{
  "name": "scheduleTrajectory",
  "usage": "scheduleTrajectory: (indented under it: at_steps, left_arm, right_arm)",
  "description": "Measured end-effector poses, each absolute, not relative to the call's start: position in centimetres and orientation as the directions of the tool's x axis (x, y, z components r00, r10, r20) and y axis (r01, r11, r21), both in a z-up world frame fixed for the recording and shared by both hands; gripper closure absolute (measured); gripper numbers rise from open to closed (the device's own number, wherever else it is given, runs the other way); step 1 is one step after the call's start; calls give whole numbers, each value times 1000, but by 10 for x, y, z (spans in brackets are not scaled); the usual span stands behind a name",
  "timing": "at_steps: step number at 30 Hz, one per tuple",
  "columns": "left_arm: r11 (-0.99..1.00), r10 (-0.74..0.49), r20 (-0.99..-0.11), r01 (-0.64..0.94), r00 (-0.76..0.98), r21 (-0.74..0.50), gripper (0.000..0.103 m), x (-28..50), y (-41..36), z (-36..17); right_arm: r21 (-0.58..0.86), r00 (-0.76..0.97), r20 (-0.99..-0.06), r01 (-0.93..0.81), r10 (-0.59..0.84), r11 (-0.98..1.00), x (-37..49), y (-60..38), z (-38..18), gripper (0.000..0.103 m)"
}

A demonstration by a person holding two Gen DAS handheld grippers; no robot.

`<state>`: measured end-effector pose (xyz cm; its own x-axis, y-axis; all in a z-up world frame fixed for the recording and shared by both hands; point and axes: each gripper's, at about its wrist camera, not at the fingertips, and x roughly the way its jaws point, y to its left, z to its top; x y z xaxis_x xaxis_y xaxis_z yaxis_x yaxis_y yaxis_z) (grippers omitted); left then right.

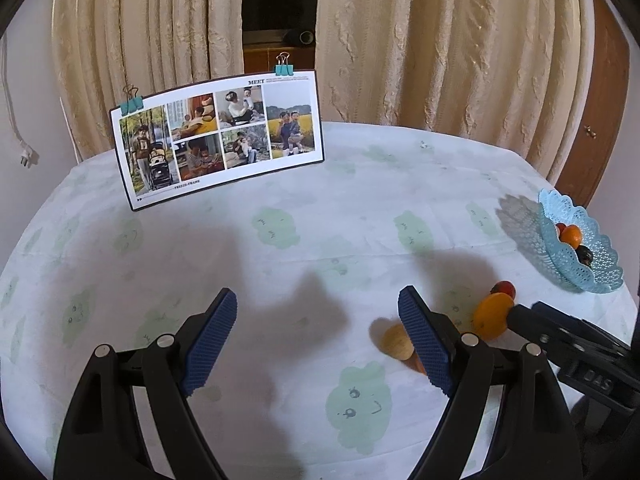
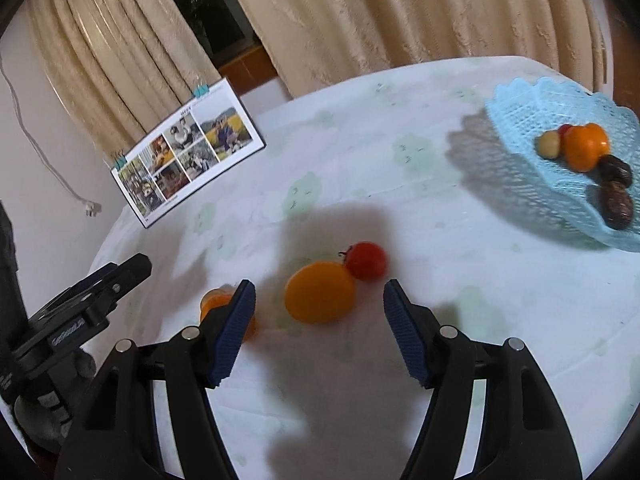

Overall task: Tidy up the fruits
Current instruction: 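Grasp an orange with the right gripper and lift it toward the basket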

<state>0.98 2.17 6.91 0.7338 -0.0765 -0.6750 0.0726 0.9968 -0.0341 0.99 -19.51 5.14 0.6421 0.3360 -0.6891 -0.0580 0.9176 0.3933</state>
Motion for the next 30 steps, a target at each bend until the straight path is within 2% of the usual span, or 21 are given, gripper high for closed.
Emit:
scheduleTrajectory:
  at_steps: [4, 8, 13, 18, 30]
  left_arm:
    - [996, -82, -674, 76, 734, -39, 21, 9, 24, 67]
    - [996, -90, -672, 84, 735, -41, 21, 8, 24, 67]
    - [995, -96, -676, 97, 731, -36, 21, 7, 20, 65]
    - [994, -98, -676, 110, 731, -25, 21, 6, 15, 64]
    - [987, -111, -682, 162, 723, 12, 21, 2, -8, 60]
  right_arm:
    - [364, 619, -720, -47, 313, 930, 21, -188, 43, 43]
    - [342, 597, -746, -36, 295, 939, 28, -183, 34, 57]
    - [333, 606, -737, -60, 299, 941, 22, -183, 38, 58]
    - [314, 671, -687, -70, 278, 947, 7, -193, 61, 58]
    - [341, 806, -579, 101, 124, 934, -17, -282, 102, 58]
